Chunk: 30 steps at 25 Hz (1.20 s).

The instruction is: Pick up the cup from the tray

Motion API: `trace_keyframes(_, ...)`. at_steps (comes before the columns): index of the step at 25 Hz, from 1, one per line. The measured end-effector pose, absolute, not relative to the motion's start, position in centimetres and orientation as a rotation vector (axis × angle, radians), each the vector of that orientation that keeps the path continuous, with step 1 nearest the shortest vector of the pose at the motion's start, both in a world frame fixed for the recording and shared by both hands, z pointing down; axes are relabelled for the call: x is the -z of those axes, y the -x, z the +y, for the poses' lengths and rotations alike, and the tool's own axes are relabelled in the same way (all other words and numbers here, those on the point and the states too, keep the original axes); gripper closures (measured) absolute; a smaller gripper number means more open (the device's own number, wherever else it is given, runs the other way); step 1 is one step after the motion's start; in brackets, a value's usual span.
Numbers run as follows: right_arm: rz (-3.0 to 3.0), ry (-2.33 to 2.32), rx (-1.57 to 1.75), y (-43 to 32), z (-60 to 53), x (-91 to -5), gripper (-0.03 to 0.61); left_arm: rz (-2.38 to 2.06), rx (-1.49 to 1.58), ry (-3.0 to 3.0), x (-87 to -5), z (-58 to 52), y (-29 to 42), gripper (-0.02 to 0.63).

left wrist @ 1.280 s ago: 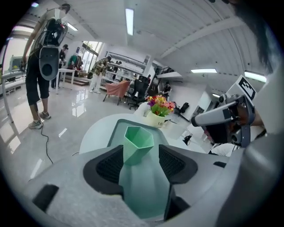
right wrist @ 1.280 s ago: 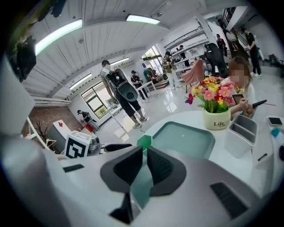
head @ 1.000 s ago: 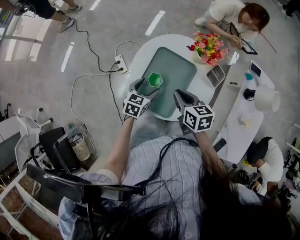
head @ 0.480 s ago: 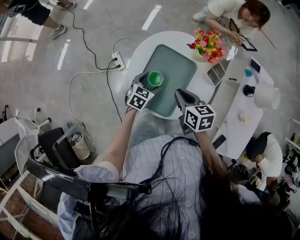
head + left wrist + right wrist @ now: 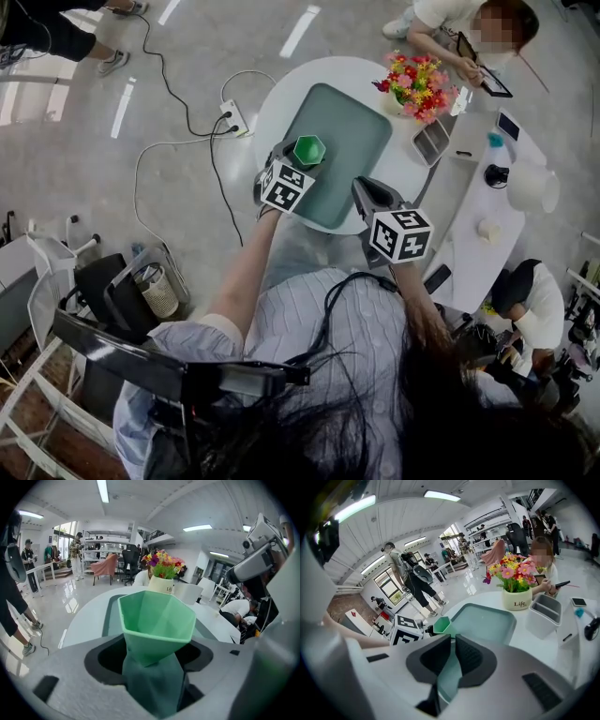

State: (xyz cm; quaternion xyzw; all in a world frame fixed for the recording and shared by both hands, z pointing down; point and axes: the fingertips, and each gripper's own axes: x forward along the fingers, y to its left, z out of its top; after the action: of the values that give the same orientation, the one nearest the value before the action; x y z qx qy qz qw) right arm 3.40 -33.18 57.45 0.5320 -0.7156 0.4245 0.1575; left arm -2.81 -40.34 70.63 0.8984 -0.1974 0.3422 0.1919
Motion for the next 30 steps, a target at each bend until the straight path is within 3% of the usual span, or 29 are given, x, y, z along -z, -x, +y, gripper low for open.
trace_keyframes(30, -2.26, -1.449, -1.106, -4.0, -27.1, -54.4, 0.531, -0.806, -0.796, -2.549, -56.8, -33.0, 3.6, 0.293)
